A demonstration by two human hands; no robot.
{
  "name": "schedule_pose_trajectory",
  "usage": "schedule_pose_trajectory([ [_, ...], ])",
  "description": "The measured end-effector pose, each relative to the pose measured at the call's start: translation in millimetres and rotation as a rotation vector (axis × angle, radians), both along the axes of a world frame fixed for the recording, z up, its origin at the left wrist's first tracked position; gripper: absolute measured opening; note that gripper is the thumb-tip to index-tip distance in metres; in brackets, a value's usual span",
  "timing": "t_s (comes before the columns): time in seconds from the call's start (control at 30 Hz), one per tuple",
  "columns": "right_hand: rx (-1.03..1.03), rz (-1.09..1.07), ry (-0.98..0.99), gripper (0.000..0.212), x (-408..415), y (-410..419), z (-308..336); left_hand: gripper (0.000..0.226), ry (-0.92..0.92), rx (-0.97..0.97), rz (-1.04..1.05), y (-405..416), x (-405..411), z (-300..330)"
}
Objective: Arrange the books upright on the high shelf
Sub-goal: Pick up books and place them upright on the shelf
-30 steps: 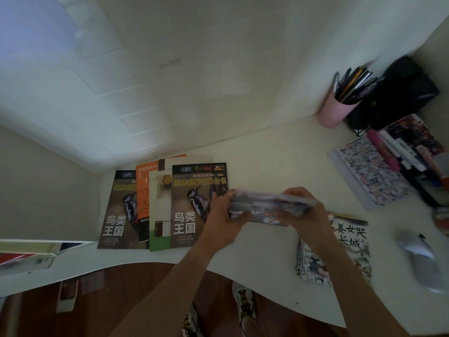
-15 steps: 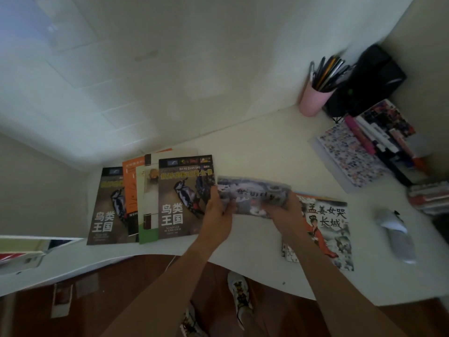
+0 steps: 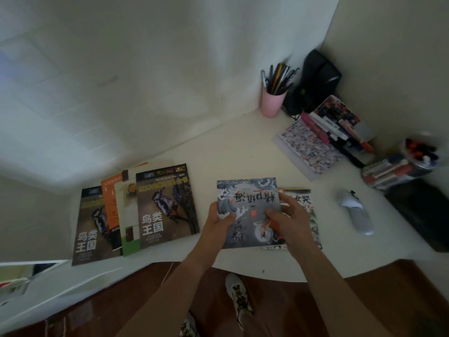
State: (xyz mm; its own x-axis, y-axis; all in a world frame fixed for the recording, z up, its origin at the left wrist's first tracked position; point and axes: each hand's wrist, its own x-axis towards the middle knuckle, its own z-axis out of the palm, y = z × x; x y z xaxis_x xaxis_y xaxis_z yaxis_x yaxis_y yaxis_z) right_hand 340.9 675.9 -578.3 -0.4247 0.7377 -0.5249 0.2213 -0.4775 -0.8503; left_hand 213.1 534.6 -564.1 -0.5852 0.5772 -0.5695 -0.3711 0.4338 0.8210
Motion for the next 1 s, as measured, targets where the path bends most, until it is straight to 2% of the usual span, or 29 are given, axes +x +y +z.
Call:
schedule_pose_trajectory([
  [0.13,-0.051,-0.035,0.037,0.045,19,7,5,0.021,-0.005,0.107,-0.035,3,9,1],
  [0.23,-0.093,0.014,0.027,0.038,25,12,15,0.023,-0.074,0.17,-0.021,0,9,4],
  [0.3,-0.065,0.133,-0.018,0.029,25,17,26,0.023,-0.087,0.136,-0.024,-2,7,6],
  [0.37,0.05,0.229,-0.051,0.023,23,29,39,0.025,0.004,0.032,-0.006,-3,-1,6],
  [0.43,0.284,0.366,-0.109,0.02,19,48,57,0.057,0.329,-0.114,0.025,-2,-19,13],
  [0.5,0.505,0.615,-0.215,0.021,8,65,81,0.089,0.867,-0.145,-0.121,-1,-39,30],
  [0.53,0.589,0.758,-0.265,0.021,-3,70,91,0.091,1.148,-0.107,-0.293,5,-47,40],
  [0.57,0.663,0.902,-0.304,0.019,-15,72,100,0.086,1.333,-0.098,-0.505,13,-52,51],
  [0.6,0.745,1.032,-0.322,0.017,-29,70,108,0.077,1.395,-0.127,-0.703,22,-51,63],
  [0.63,0.846,1.118,-0.331,0.017,-42,65,113,0.066,1.378,-0.176,-0.828,31,-47,70],
  [0.67,0.974,1.125,-0.345,0.022,-51,57,116,0.053,1.308,-0.2,-0.867,37,-47,68],
  [0.7,1.109,1.03,-0.337,0.028,-56,51,112,0.041,1.222,-0.161,-0.822,40,-47,69],
  [0.77,1.292,0.618,-0.275,0.036,-51,38,93,0.032,0.955,0.02,-0.539,36,-50,61],
  [0.8,1.217,0.4,-0.26,0.051,-41,29,83,0.034,0.721,0.128,-0.388,31,-49,58],
  [0.83,1.015,0.213,-0.269,0.069,-31,19,73,0.034,0.486,0.229,-0.244,29,-46,60],
  [0.87,0.723,0.072,-0.27,0.08,-22,7,65,0.03,0.319,0.285,-0.166,26,-41,61],
  [0.93,0.163,-0.063,-0.131,0.078,-10,-8,53,0.029,0.255,0.276,-0.134,20,-30,64],
  [0.97,0.001,-0.082,-0.026,0.07,-4,-11,45,0.032,0.244,0.254,-0.141,17,-25,64],
  [1.0,-0.046,-0.078,0.029,0.062,1,-12,41,0.033,0.236,0.234,-0.148,13,-23,60],
])
